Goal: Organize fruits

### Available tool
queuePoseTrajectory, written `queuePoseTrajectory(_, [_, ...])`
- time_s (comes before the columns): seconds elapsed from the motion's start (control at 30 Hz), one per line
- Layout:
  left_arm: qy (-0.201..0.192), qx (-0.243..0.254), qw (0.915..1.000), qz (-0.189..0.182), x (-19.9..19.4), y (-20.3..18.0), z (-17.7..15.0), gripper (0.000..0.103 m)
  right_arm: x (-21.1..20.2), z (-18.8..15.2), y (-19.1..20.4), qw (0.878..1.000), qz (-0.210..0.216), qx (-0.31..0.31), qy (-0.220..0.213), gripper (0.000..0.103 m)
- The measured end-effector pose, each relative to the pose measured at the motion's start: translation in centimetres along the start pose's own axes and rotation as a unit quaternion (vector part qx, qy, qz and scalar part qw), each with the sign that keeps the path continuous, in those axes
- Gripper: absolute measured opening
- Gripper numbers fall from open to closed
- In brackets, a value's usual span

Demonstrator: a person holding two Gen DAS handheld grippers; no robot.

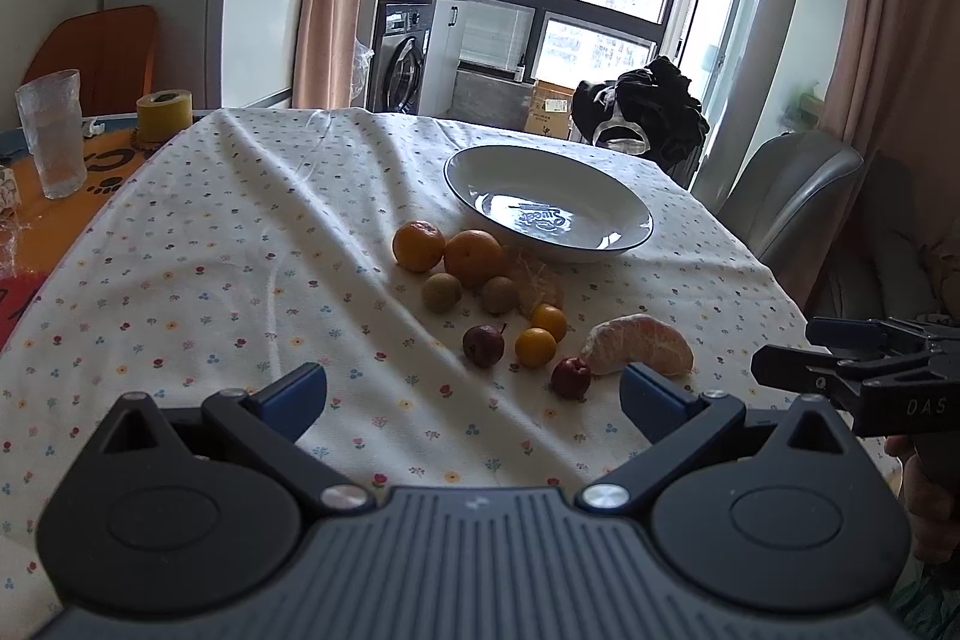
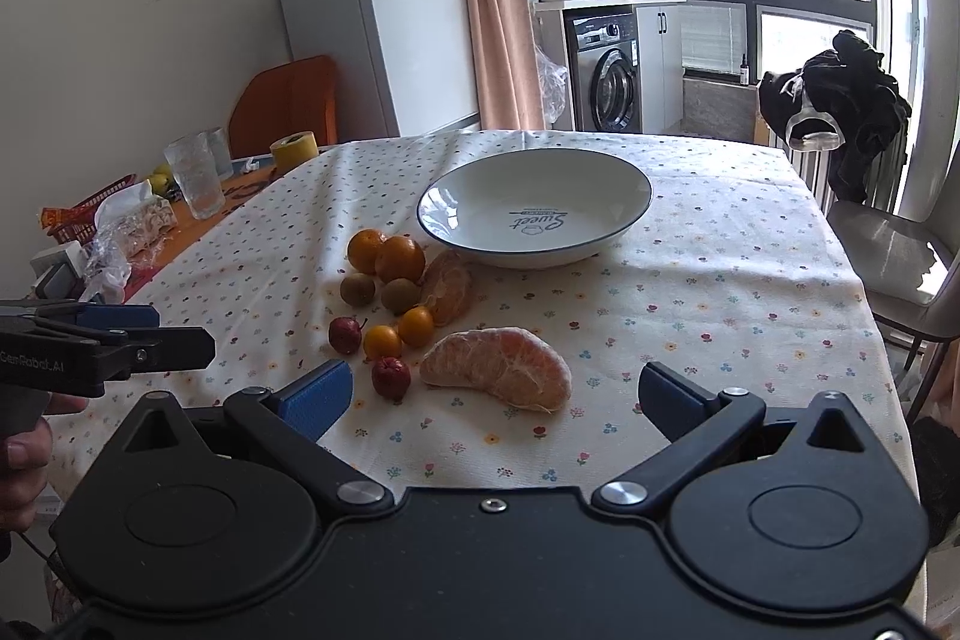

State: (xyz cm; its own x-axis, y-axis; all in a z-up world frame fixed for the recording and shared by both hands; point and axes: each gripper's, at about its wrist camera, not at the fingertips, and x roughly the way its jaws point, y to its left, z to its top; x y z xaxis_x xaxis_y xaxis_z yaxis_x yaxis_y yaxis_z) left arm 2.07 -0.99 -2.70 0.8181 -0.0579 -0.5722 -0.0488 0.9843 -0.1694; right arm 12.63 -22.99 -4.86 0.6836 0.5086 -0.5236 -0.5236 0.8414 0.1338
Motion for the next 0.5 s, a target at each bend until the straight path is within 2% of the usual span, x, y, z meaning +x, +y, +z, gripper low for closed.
queuePoseTrajectory(0.23, [0.008, 0.009, 0.9997, -0.019, 2.2, -1.6, -0.2, 0.101, 1.1, -0.4, -1.3, 1.0, 0.013, 0.0, -0.017, 0.102])
queuePoseTrajectory(0.4, [0.008, 0.017, 0.9995, -0.026, 3.6, -2.9, 0.0, 0.101, 1.9, -0.5, -2.3, 1.0, 0.027, 0.006, -0.013, 0.094])
queuePoseTrajectory(0.5, [0.013, 0.018, 0.9992, -0.032, 4.3, -3.4, 0.1, 0.096, 2.4, -0.5, -2.6, 0.999, 0.04, 0.006, -0.006, 0.09])
